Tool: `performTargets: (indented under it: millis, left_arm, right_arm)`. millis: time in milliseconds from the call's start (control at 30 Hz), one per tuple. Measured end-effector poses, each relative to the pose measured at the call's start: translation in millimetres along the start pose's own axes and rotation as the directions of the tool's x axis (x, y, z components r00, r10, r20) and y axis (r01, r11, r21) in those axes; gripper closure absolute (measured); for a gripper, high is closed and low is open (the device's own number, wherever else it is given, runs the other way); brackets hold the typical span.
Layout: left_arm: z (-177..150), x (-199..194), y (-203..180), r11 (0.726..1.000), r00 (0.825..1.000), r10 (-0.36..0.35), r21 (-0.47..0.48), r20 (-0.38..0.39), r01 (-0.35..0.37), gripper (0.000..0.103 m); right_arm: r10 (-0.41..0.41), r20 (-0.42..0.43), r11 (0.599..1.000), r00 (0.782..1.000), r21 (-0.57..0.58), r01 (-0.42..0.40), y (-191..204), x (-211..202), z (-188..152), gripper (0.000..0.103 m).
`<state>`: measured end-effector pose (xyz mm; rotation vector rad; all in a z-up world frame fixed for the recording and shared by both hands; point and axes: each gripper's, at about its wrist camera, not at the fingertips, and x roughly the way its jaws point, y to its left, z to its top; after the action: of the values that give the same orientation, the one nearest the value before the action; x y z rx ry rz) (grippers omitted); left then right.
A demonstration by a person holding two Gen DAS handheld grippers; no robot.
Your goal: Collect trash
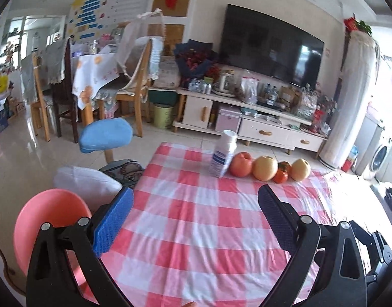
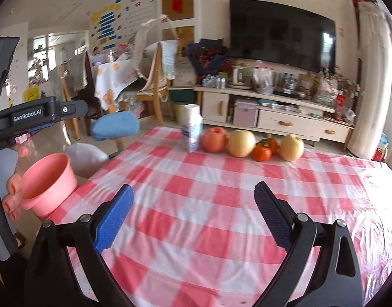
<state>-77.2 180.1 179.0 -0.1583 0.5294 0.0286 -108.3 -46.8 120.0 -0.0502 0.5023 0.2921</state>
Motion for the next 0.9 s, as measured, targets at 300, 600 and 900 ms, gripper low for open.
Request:
performTargets:
  millis: [300, 600, 900]
  left_arm:
    - [-4, 3, -51, 0.998, 0.999, -0.037, 0.050, -0.001, 0.037, 0.006]
    - [-8, 4, -86, 0.995, 0.998, -0.056, 0.083, -0.001, 0.056, 0.006]
    - [-12, 7, -119, 0.989, 0.997, -0.081, 0.121, -0.014, 0.082, 0.006]
  right_arm:
    - [-0.100, 0.035, 0.994, 0.994, 0.037, 0.098, -56, -22, -10, 0.007]
    - [-0.153, 0.046, 0.985, 0.987, 0.085, 0.149, -97, -32, -18, 0.007]
    - [-0.173, 0.057, 0.982, 0.983, 0.087, 0.168, -109, -38, -21, 0.007]
